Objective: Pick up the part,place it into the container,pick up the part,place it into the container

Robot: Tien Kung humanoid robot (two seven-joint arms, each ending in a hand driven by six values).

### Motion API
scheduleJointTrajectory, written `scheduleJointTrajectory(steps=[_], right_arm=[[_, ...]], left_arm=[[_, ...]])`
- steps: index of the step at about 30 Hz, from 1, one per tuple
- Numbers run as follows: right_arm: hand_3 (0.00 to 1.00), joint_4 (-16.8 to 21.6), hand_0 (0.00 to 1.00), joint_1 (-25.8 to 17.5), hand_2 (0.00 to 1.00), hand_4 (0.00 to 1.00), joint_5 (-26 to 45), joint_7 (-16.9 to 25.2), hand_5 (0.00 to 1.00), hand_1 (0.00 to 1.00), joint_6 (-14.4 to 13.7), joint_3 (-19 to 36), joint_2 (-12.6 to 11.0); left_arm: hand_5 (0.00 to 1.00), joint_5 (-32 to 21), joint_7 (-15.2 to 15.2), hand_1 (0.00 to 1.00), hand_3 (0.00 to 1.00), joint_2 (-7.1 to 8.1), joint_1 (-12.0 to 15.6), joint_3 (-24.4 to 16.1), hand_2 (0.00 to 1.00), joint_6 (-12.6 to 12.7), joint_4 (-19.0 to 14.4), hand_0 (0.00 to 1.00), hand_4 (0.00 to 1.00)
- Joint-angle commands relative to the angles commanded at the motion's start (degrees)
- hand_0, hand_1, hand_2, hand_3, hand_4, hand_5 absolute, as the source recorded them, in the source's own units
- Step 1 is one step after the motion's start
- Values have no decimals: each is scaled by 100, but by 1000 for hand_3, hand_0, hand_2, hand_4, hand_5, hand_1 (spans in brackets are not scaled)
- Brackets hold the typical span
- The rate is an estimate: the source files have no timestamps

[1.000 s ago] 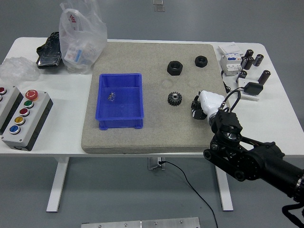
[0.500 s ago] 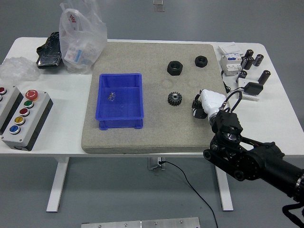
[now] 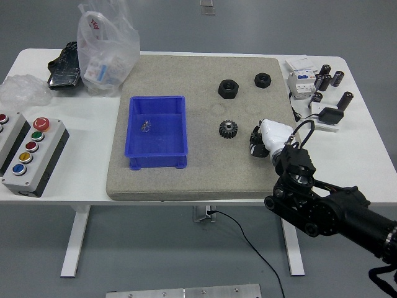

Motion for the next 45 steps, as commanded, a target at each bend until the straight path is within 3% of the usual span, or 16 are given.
scheduleJointTrajectory(steps=[10, 11, 16, 17, 45], right_arm=[[648, -21, 224, 4, 444, 597, 43, 0, 185, 448, -39, -32, 3], [571, -22, 230, 4, 411, 599, 41, 0, 108, 453, -50, -35, 3], [571, -35, 230, 2, 411, 599, 56, 0, 108, 453, -83, -49, 5], [536, -39, 232, 1, 391, 514, 65, 0, 73, 449, -87, -53, 6], [482, -11, 228, 26, 394, 526, -157, 0, 87, 448, -252, 94, -32]], left_arm=[[598, 2, -1, 649, 743, 0, 1, -1, 616, 5, 0, 743, 751], [601, 1, -2, 649, 743, 0, 1, 0, 616, 6, 0, 742, 753], [601, -6, -10, 649, 743, -1, 5, 6, 616, 12, 0, 742, 753], [601, -6, -11, 649, 742, -1, 5, 7, 616, 12, 0, 743, 753], [604, -33, -19, 646, 744, -3, 14, -12, 616, 50, 0, 742, 753]])
